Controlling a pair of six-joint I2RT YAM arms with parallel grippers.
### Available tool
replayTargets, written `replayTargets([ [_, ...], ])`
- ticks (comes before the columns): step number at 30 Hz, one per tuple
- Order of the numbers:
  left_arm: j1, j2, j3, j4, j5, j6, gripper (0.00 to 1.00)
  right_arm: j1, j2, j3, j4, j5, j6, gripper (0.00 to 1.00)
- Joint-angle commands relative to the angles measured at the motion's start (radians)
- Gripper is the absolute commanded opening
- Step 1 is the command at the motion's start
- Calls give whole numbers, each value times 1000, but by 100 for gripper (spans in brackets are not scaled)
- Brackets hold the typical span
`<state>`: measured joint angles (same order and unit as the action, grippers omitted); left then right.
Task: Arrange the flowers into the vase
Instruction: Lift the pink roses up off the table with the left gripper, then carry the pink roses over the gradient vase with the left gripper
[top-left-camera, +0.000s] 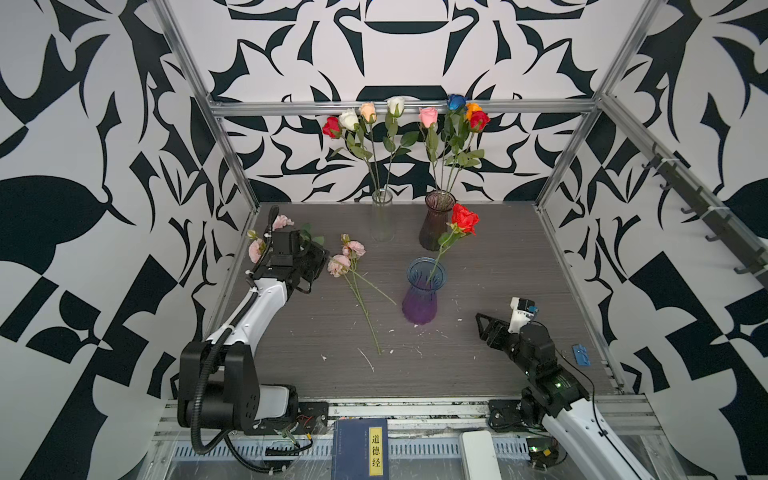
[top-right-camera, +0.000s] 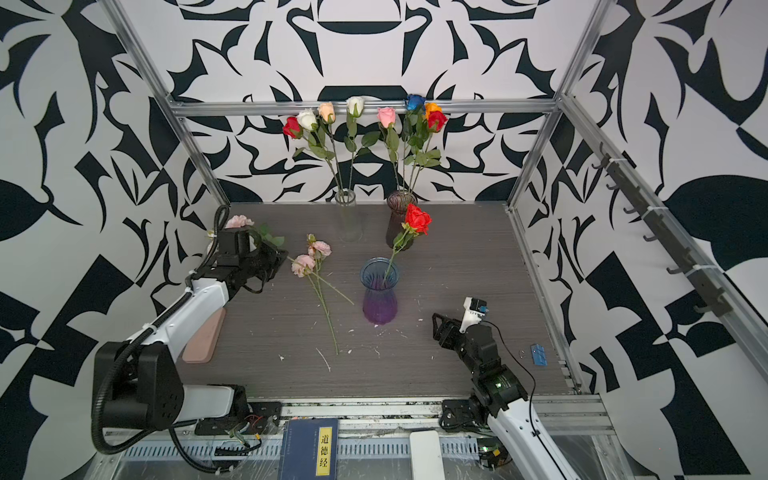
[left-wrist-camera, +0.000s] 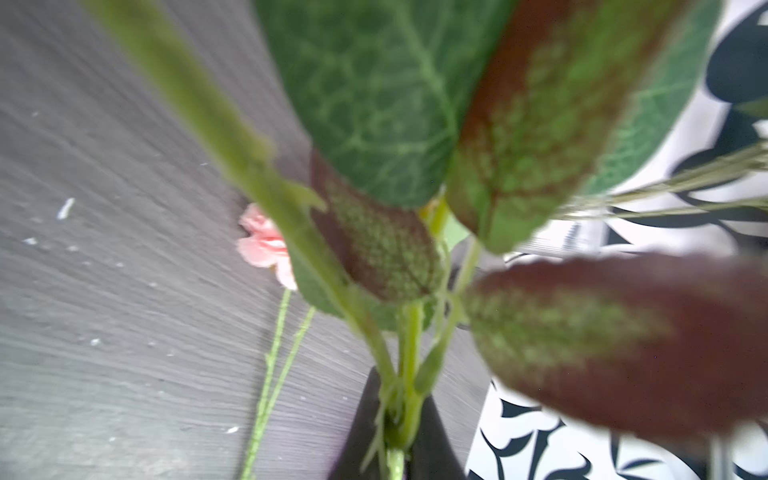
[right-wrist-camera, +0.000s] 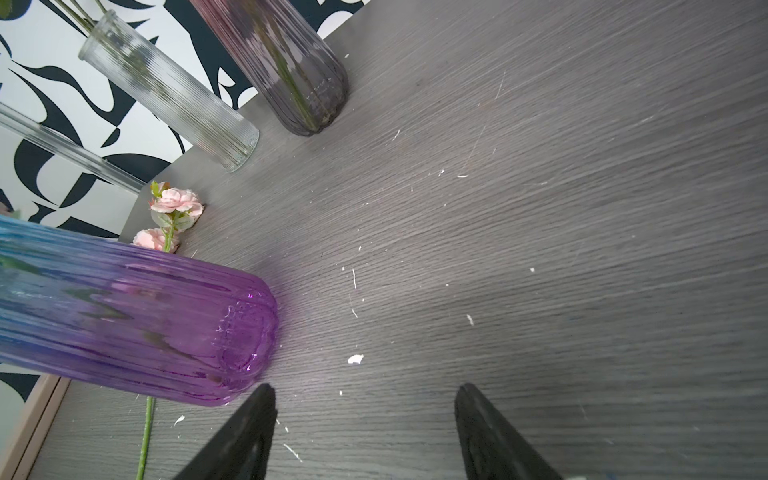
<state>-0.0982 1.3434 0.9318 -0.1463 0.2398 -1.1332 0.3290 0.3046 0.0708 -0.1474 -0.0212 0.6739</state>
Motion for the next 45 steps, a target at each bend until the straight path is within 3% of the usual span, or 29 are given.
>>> replayTargets([
  [1,-17,-19,69,21,35,4,0,3,4,-3,-38,11,-1,72],
  [5,-88,-22,160,56,48,58,0,3,27,-2,-22,7,-2,72],
  [15,-371,-24,488,-35,-116,453,0,4,81,7,0,-7,-9,72],
  [22,-486,-3,642,-94,-196,654,0,4,24,-2,-23,6,-3,72],
  [45,-561,33,720,-107,-232,711,0,4,18,-2,-27,7,-3,72],
])
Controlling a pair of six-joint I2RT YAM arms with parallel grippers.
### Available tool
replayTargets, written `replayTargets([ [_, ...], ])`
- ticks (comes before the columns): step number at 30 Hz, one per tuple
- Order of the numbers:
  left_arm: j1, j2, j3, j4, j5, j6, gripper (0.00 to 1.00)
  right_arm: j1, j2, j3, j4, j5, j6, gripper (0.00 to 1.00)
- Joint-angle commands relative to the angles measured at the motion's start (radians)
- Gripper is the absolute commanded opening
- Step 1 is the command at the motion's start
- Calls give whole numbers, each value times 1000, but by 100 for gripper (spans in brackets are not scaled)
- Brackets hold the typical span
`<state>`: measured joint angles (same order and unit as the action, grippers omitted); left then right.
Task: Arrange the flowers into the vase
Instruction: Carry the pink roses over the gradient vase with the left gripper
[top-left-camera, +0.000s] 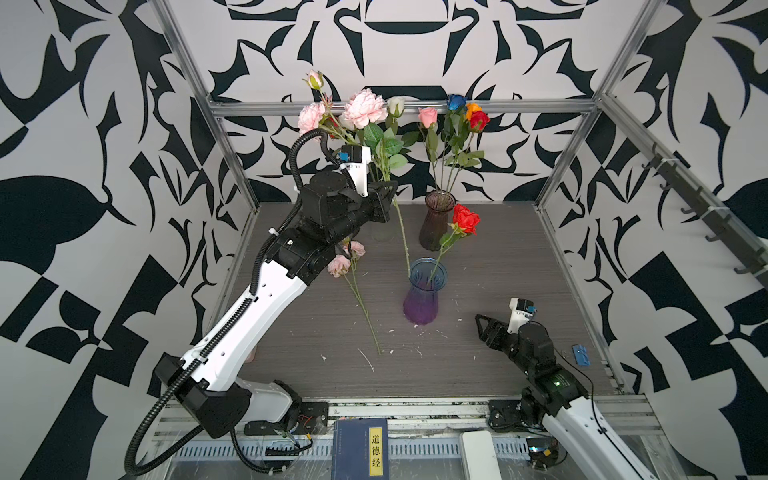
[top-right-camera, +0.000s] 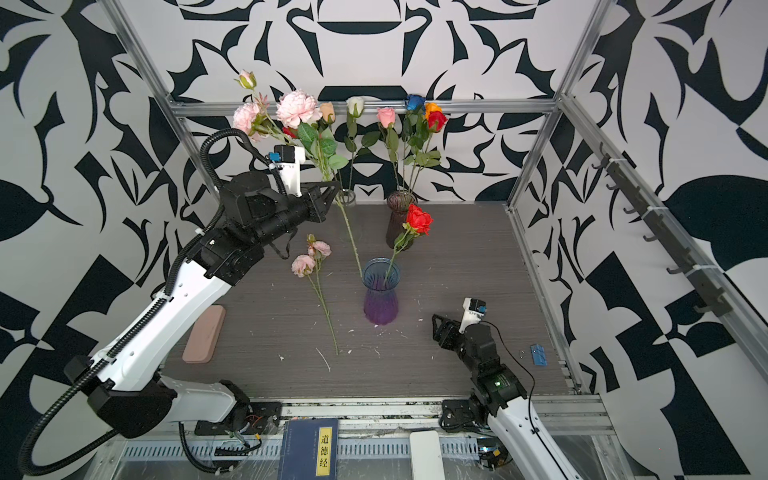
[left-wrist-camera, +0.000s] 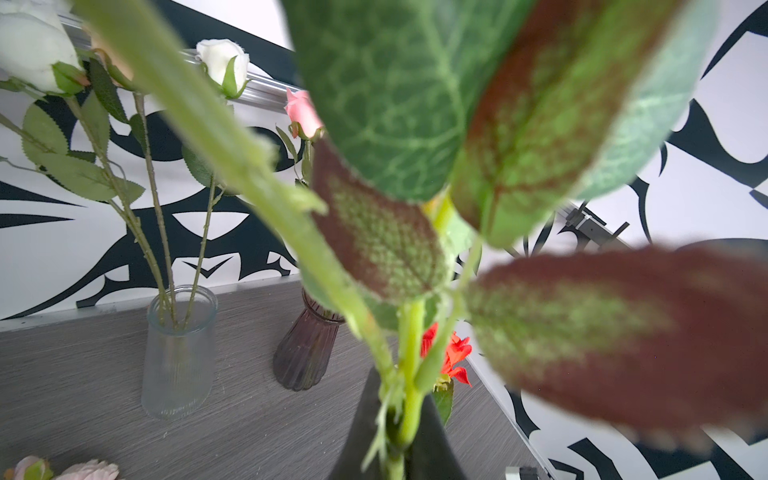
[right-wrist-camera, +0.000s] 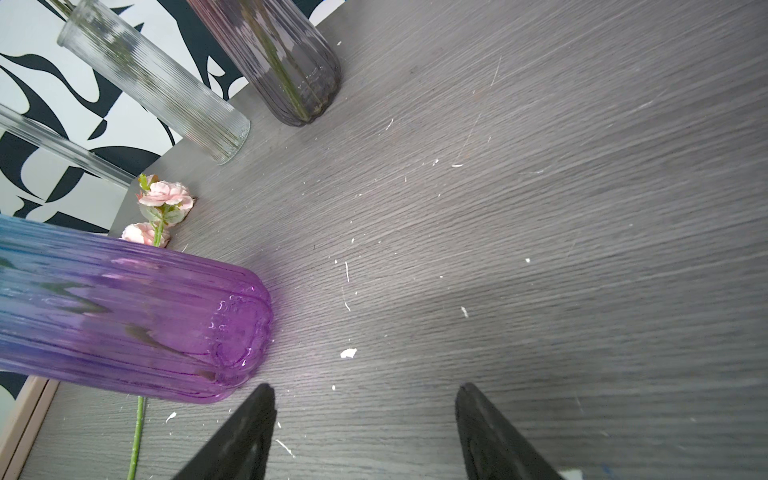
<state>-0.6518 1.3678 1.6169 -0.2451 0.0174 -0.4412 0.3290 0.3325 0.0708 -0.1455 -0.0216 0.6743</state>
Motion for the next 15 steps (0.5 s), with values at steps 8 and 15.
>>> replayTargets([
  [8,-11,2,38,-9,-11,25,0,3,-9,-2,-29,8,-4,72],
  [15,-12,-15,47,-10,-19,75,0,4,-7,-2,-28,9,-3,72],
])
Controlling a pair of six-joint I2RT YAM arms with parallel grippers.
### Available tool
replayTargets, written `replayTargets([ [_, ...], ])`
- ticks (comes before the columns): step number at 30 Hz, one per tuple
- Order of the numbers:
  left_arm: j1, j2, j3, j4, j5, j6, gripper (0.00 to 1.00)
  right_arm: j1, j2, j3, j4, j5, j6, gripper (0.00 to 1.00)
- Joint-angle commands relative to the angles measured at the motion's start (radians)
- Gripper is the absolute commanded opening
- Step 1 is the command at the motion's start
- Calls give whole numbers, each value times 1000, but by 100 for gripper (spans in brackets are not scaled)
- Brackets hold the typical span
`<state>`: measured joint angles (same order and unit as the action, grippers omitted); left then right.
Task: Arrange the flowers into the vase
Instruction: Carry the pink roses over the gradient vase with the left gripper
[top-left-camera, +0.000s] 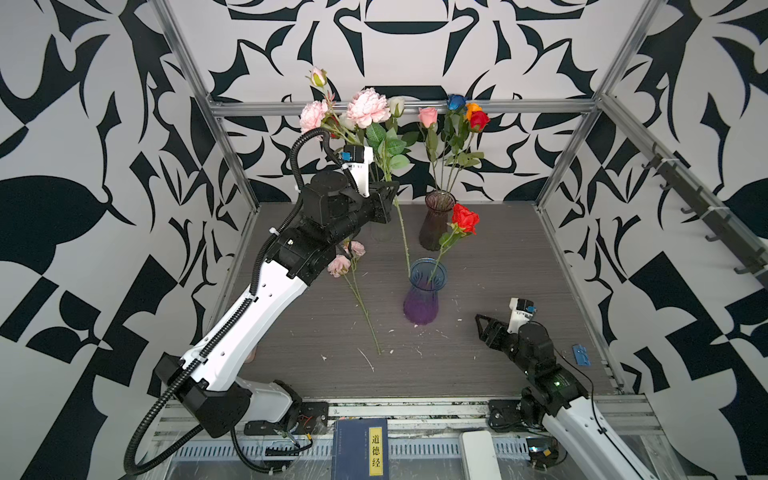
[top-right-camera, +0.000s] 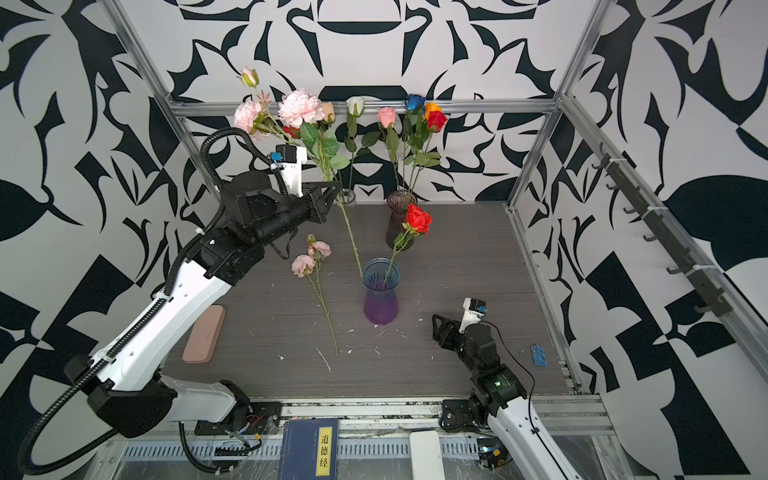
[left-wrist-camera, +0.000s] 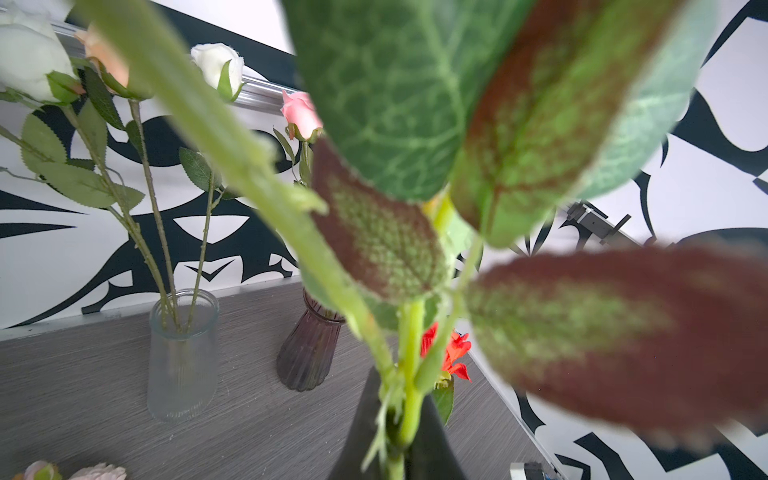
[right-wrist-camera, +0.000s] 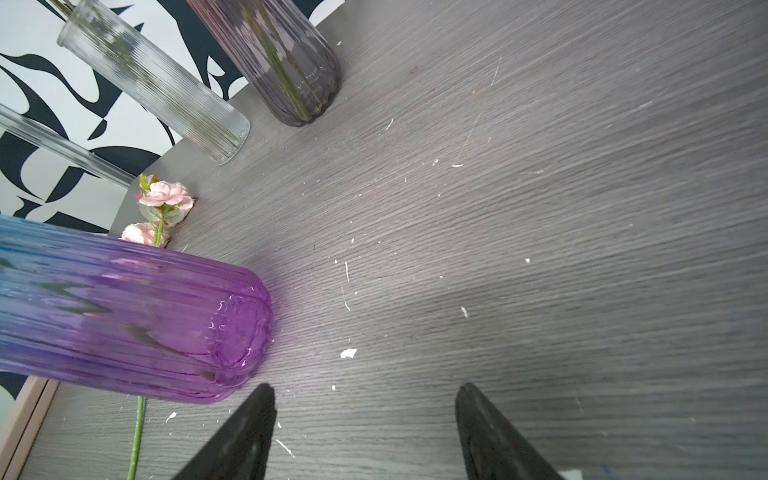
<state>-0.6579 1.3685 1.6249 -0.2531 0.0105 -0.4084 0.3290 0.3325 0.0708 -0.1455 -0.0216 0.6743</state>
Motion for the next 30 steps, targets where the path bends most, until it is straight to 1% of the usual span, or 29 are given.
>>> replayTargets([
  [1,-6,-20,39,-1,-12,52,0,4,-7,-2,-28,9,-3,72],
  [9,-6,-52,33,3,-23,101,0,3,-3,-2,-28,11,-2,72],
  [13,-6,-54,30,2,-18,95,0,4,-1,-2,-28,12,-2,72],
  [17,-6,-50,24,19,0,63,0,3,-1,0,-28,12,-2,72],
  [19,-7,-43,30,29,35,47,0,4,0,-1,-28,14,-2,72],
  [24,-6,20,87,69,274,31,0,4,1,-1,-28,15,0,72],
  [27,-7,40,92,93,327,7,0,3,5,0,-26,14,0,72],
  [30,-7,43,72,117,331,-6,0,3,5,0,-26,14,-1,72],
])
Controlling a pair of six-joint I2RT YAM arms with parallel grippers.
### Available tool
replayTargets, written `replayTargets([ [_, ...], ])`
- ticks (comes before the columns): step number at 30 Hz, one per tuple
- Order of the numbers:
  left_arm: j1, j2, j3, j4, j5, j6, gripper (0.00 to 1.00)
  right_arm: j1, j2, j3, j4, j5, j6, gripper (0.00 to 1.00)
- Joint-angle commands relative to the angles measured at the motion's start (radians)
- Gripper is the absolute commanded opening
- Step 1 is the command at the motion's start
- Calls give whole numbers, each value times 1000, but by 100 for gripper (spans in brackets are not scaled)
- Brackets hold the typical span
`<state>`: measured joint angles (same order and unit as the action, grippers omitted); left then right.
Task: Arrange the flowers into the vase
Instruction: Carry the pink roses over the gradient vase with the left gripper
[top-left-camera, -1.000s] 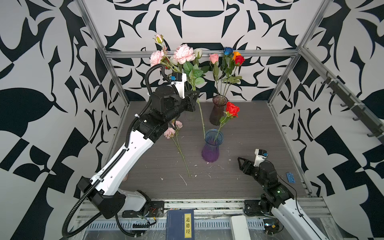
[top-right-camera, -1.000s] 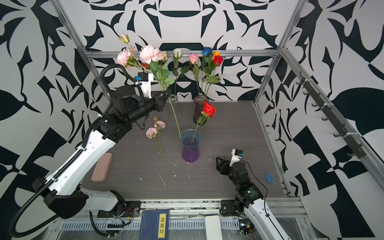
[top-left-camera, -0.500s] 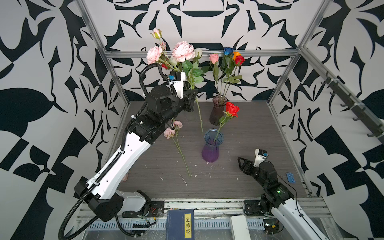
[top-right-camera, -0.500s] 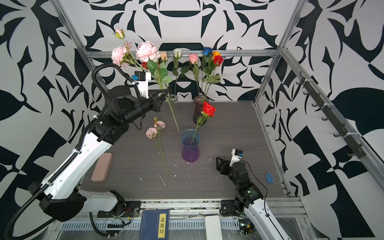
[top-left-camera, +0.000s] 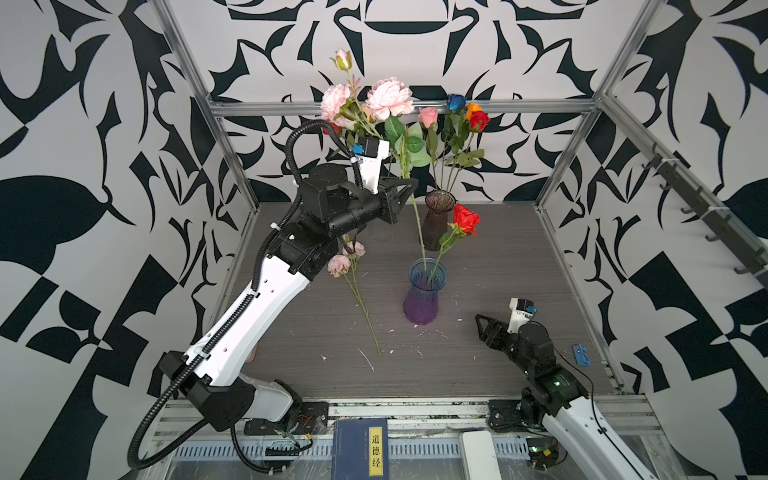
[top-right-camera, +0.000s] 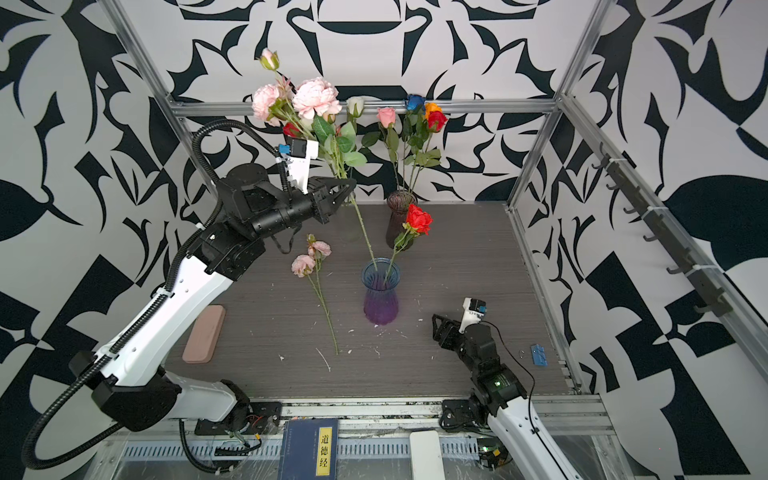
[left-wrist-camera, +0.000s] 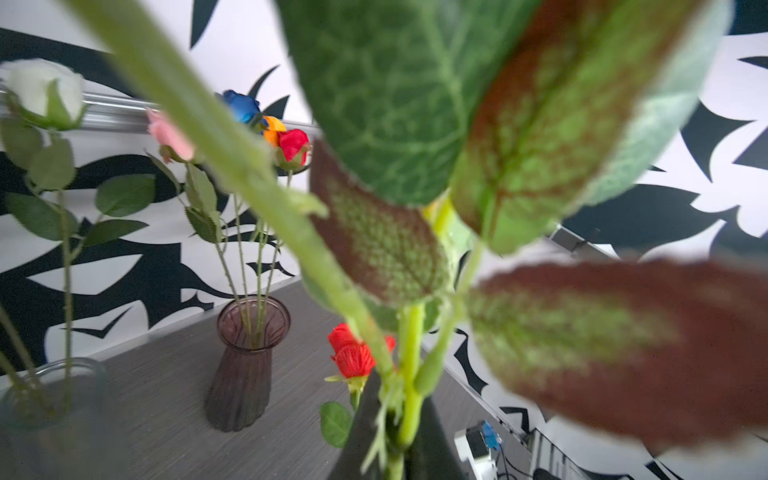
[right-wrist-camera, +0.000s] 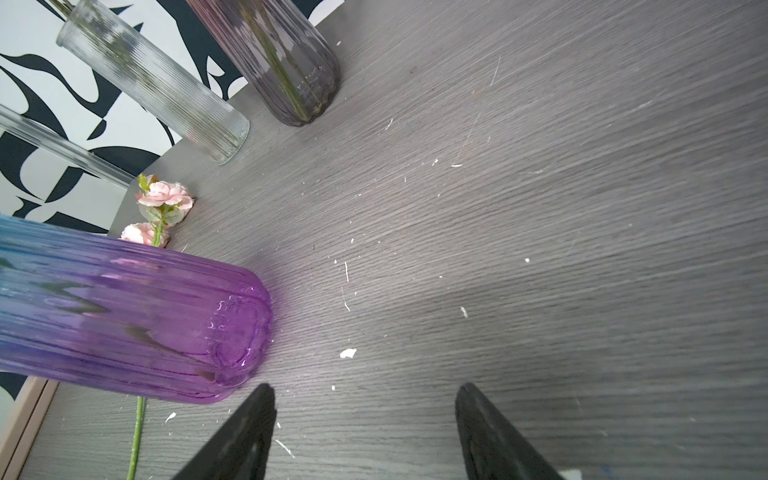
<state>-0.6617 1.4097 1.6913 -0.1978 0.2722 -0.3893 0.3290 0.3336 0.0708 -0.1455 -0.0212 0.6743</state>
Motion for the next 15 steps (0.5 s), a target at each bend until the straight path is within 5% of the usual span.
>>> replayTargets([
  [1,-4,3,1,64,70,-27,0,4,3,0,-26,14,-1,72],
  [15,-39,11,-227,180,32,-33,0,3,7,0,-23,12,0,72],
])
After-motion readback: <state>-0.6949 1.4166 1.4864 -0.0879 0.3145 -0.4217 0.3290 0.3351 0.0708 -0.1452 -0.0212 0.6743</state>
